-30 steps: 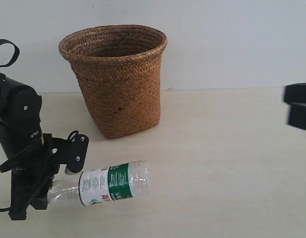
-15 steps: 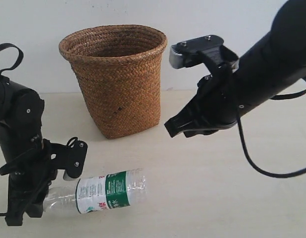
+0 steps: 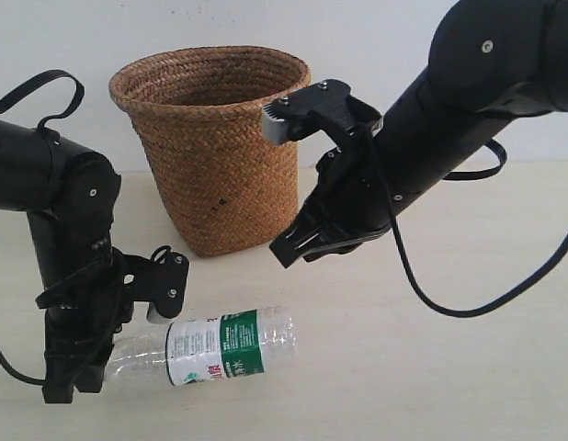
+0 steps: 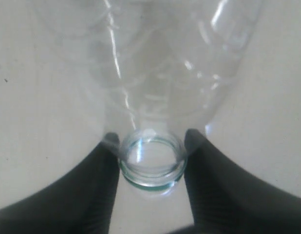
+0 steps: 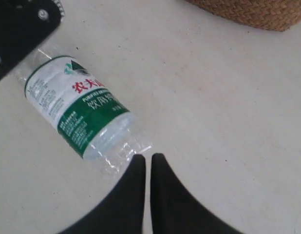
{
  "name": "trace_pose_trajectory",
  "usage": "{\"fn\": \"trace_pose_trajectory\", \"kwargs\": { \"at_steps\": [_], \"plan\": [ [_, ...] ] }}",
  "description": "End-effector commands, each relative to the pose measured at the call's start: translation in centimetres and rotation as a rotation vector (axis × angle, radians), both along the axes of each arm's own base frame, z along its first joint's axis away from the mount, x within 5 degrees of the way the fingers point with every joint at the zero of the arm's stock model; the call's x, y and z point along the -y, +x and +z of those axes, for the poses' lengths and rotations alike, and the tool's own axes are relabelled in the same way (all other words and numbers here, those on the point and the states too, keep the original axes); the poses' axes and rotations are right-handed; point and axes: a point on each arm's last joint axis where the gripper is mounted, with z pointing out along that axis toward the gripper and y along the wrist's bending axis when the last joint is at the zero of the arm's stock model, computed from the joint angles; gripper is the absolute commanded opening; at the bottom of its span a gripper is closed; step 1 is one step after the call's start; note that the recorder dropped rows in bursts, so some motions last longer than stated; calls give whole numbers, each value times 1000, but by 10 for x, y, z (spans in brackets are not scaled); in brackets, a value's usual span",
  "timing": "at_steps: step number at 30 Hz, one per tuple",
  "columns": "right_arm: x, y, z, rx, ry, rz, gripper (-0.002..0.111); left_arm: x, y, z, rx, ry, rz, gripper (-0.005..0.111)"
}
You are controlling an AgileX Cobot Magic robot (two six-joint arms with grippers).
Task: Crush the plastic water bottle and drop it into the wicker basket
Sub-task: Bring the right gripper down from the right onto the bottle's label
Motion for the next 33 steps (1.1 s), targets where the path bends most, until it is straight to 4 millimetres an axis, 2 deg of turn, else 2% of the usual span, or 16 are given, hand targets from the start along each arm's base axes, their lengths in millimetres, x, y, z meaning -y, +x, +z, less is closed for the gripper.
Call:
{"fn": "trace_pose_trajectory", "kwargs": {
  "at_steps": [1, 7, 13, 25, 27, 33],
  "plan": [
    [-14, -5, 6, 59, 30, 32, 0, 3, -1, 2, -3, -3, 7, 4],
    [-16, -4, 0, -15, 25, -10, 0, 4, -1, 0, -12, -11, 16, 4],
    [-33, 14, -23, -145, -71, 30, 0, 6, -1, -9, -40, -21, 24, 4],
    [-58, 43, -54, -239, -100, 17, 0, 8, 0, -9, -30, -43, 35, 4],
    [-61, 46, -56, -257, -99, 1, 0, 8, 0, -9, -30, -43, 35, 4],
    [-64, 46, -43, -296, -93, -13, 0, 8, 2, -15, -21, -28, 65, 4]
  ]
}}
